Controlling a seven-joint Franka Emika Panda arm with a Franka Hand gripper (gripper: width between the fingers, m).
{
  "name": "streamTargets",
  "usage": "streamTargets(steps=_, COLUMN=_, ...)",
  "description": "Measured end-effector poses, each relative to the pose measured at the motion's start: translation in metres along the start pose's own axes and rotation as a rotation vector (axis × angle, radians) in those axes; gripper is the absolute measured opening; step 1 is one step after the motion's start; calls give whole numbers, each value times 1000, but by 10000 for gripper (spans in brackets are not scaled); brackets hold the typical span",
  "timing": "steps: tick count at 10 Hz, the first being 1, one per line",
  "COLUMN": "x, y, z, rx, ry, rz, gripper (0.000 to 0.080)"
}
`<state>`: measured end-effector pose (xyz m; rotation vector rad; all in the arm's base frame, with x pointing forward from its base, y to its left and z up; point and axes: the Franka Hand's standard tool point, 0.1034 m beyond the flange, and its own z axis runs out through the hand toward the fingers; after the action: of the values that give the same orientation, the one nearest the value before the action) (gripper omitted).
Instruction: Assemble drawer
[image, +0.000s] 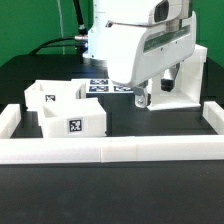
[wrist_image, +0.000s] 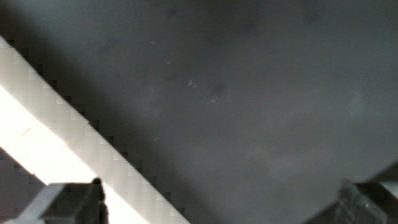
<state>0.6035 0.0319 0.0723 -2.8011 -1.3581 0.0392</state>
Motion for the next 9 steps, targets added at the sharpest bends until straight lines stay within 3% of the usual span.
streamTargets(steps=5, x=1, y=-1, z=-1, rx=5, ry=7, rz=22, gripper=650)
streamTargets(steps=7, x=5, y=-20, z=-25, rx=-11, ry=12, rz=94, gripper=650)
streamTargets(steps=9, x=6, y=-30, z=-38, rx=-19, ry=14, rz=107, gripper=650)
